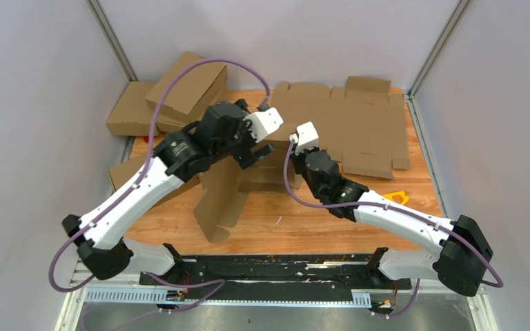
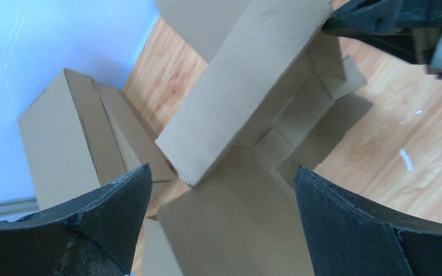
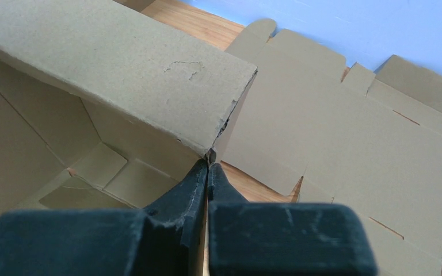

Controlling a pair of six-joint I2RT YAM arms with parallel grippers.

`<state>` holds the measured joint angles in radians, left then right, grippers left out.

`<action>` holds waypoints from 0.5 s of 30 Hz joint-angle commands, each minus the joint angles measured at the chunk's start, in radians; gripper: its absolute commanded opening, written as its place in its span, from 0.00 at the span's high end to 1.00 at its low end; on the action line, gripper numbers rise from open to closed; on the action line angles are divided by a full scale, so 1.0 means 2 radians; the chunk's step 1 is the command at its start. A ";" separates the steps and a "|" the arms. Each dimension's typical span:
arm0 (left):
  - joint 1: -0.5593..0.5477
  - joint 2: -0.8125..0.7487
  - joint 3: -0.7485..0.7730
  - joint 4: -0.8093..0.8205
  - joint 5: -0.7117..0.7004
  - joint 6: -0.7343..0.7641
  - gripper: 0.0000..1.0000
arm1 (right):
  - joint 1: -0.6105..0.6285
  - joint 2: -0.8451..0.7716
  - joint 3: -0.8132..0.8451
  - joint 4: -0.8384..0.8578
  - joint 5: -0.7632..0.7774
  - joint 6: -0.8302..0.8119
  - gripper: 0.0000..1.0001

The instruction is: Fold the paper box

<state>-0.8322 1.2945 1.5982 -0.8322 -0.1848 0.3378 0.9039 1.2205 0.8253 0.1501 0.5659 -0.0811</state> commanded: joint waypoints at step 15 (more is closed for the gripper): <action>-0.012 0.058 -0.108 0.171 -0.016 0.195 0.04 | -0.009 0.004 0.020 -0.026 -0.038 0.024 1.00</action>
<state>-0.8349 1.4078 1.4319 -0.5381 -0.2638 0.6121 0.8837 1.2232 0.8371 0.1249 0.5377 -0.0494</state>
